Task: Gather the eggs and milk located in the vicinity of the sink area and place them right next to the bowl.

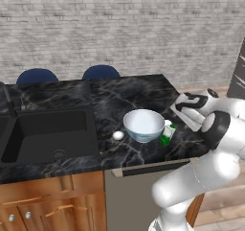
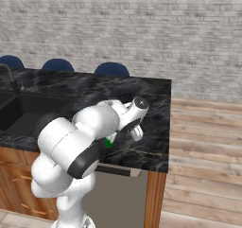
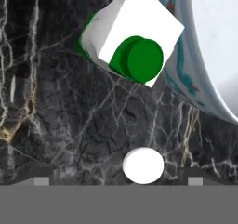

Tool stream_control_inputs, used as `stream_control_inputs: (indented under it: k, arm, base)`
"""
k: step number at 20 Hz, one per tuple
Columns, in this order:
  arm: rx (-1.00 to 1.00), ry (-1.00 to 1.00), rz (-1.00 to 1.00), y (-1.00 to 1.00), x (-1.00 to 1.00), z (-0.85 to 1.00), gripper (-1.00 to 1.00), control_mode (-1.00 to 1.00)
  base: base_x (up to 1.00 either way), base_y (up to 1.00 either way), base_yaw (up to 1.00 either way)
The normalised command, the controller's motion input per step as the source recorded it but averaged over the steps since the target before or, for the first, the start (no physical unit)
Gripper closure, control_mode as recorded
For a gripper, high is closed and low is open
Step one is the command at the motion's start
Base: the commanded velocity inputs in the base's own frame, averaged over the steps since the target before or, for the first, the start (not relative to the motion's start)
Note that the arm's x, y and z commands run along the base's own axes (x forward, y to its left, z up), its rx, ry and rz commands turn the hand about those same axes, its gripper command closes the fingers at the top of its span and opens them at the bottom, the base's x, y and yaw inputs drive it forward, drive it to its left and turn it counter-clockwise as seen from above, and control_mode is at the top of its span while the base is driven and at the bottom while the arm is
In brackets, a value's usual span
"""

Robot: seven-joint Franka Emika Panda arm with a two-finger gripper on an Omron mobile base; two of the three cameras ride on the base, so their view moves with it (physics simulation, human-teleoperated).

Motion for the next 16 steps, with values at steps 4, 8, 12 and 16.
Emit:
stream_control_inputs:
  k: [4,8,12,16]
  arm:
    - [0.0,0.1,0.06,0.0,0.4,0.0,-1.0,-1.0]
    - [0.0,0.1,0.07,0.0,0.41,0.0,-1.0,-1.0]
    - [0.0,0.1,0.08,0.0,0.34,-0.04,-1.0,-1.0]
    - [0.0,0.07,0.09,0.0,0.24,-0.14,-1.0,-1.0]
  base:
    - [0.0,0.0,0.0]
    - [0.0,0.0,0.0]
    - [0.0,0.0,0.0]
    - [0.0,0.0,0.0]
